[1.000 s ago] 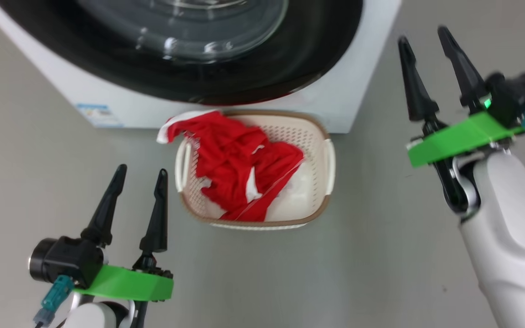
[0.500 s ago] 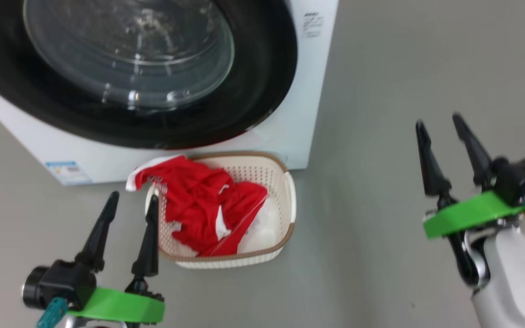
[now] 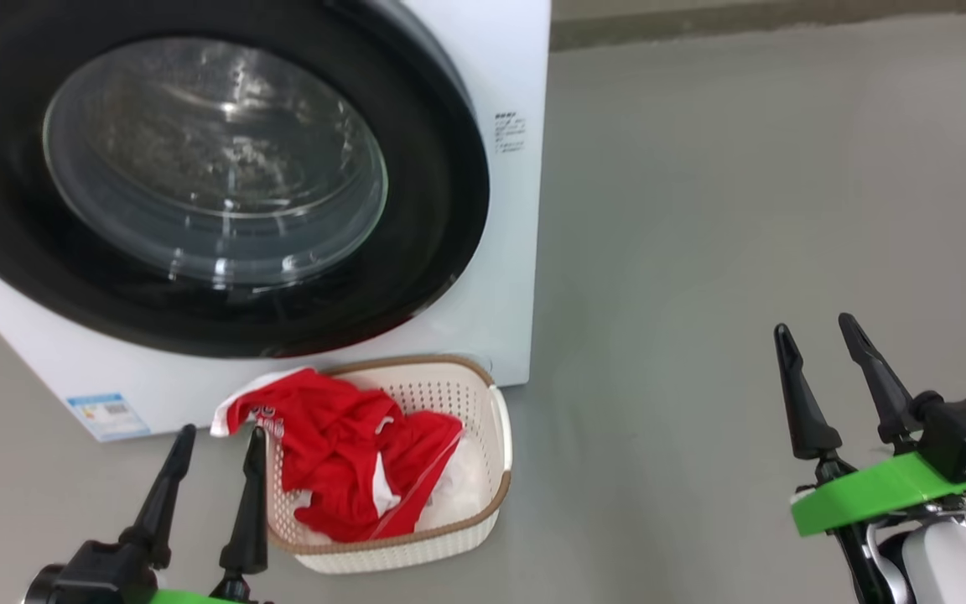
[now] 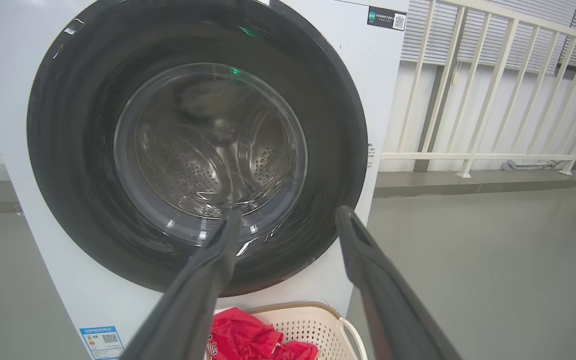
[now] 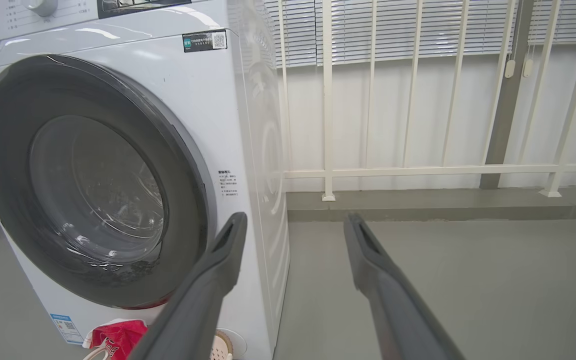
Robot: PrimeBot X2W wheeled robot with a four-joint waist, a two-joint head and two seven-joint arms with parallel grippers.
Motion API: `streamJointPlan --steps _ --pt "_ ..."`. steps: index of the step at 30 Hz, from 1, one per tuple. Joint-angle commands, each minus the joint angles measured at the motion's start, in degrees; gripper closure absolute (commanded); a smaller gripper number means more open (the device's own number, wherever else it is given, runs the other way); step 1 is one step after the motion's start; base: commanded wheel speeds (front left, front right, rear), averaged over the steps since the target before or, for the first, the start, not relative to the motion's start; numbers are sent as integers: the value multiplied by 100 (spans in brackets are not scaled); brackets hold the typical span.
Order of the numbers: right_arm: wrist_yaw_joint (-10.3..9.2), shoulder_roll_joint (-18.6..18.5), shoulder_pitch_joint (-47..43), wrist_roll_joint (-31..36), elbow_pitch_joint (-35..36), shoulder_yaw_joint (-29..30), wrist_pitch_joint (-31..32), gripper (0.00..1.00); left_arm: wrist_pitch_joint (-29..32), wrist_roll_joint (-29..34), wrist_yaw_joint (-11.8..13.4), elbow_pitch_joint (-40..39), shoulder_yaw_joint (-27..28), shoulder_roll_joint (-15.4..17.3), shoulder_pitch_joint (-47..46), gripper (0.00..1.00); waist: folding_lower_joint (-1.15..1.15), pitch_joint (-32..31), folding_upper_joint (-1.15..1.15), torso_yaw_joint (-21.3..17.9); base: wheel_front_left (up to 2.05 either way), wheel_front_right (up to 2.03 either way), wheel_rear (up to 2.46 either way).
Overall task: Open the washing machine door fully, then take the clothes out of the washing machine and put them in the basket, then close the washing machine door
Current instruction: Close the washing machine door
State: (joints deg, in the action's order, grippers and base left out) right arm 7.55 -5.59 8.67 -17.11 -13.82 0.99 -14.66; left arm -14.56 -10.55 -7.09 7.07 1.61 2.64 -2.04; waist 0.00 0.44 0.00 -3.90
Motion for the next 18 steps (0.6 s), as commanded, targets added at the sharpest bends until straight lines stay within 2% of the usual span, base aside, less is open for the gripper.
streamJointPlan --steps 1,10,18 --pt "-6 -112 -28 -11 260 -111 -34 0 -44 22 -30 -170 209 88 -20 0 0 -166 0 -104 0 0 0" --pt "-6 -254 -511 -48 596 -207 -34 0 -44 3 -37 -197 250 115 194 0 0 -370 0 -38 0 0 0" --pt "-6 -261 -738 -103 624 -234 -34 0 -44 29 -38 -162 380 105 345 0 0 -490 0 -22 0 0 0"
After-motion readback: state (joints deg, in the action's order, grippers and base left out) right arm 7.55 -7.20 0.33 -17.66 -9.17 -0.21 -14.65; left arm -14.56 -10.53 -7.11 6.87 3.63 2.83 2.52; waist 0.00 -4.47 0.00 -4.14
